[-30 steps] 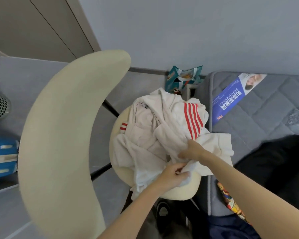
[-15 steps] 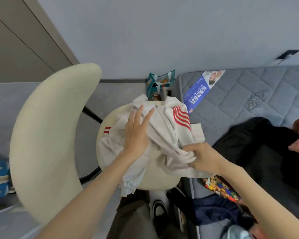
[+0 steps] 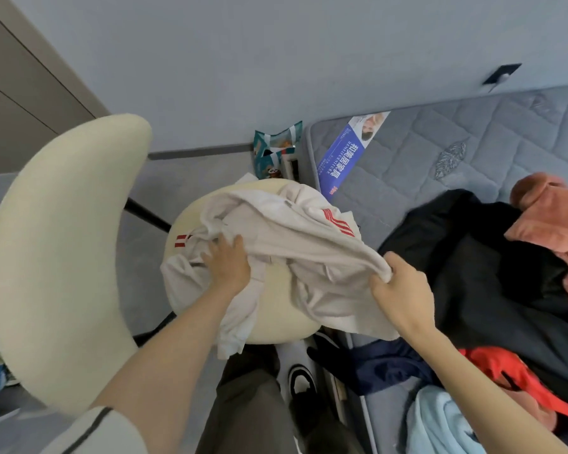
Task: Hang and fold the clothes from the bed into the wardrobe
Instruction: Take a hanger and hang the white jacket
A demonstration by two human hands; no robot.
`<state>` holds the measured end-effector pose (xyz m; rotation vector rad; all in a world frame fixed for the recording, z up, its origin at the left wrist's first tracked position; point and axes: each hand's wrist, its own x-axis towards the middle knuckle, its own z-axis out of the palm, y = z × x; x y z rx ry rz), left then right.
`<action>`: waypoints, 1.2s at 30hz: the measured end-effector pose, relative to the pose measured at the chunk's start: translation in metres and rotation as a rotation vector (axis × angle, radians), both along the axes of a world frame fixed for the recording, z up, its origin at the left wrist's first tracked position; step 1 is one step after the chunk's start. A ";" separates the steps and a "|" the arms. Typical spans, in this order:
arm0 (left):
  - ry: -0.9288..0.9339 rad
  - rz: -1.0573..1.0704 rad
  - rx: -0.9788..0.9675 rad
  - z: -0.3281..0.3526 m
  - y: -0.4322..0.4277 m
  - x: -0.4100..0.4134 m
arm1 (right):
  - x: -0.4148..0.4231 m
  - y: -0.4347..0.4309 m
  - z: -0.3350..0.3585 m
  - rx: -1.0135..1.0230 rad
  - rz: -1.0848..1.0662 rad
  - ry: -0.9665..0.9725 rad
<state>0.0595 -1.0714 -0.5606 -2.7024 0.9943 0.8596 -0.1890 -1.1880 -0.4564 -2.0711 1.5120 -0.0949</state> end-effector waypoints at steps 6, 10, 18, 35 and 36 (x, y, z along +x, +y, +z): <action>0.123 0.216 -0.477 0.008 0.006 0.025 | 0.015 0.007 -0.023 0.034 0.240 0.408; 0.284 0.184 -0.631 0.036 0.009 0.022 | 0.045 0.017 -0.043 0.004 0.383 0.569; 0.283 0.025 -0.751 0.103 0.027 -0.005 | 0.101 0.038 -0.057 0.267 0.400 -0.051; -0.431 0.115 -0.745 0.265 0.125 -0.054 | 0.024 -0.002 0.124 -0.316 0.125 -0.329; -0.447 0.144 -0.741 0.275 0.131 -0.057 | 0.021 0.001 0.138 -0.297 0.115 -0.389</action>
